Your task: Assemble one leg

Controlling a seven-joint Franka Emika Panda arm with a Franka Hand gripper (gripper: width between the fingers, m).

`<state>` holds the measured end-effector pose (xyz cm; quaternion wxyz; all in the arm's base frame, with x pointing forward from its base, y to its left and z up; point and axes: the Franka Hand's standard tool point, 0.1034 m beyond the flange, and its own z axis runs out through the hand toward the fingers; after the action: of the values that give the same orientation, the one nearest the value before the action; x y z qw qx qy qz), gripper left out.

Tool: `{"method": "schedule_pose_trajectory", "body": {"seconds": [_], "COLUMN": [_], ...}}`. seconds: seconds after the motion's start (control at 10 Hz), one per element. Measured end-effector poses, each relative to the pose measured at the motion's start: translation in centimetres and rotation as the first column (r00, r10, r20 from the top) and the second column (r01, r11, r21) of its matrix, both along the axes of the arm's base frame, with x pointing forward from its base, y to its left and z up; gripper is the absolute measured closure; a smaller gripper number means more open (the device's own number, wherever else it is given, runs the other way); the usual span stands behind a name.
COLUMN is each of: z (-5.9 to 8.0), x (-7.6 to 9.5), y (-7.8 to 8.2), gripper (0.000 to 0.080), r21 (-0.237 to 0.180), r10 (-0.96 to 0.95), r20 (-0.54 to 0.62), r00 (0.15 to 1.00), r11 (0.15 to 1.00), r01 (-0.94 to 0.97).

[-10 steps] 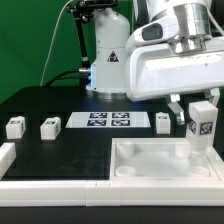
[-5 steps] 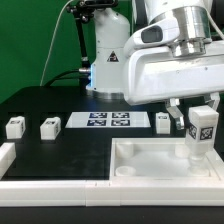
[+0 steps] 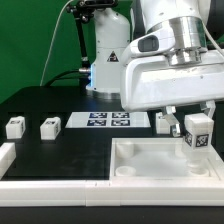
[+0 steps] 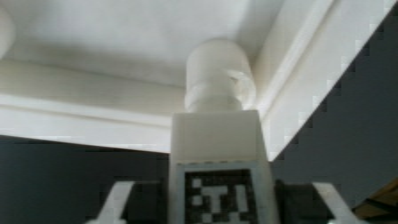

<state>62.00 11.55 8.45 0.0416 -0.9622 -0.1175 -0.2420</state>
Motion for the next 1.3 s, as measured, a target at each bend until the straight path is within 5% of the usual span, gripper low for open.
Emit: {"method": "schedule_pose_trajectory", "body": {"seconds": [1.0, 1.3], "z": [-1.6, -1.6], "x": [0.0, -0.1], "y": [0.1, 0.1], "gripper": [0.0509, 0.0192], "r21": [0.0, 0.0], "r10": [-0.005, -0.005], "r20": [0.047, 0.047], "r00": [0.999, 0.999], "r11": [1.0, 1.0], "r01": [0.005, 0.006]}}
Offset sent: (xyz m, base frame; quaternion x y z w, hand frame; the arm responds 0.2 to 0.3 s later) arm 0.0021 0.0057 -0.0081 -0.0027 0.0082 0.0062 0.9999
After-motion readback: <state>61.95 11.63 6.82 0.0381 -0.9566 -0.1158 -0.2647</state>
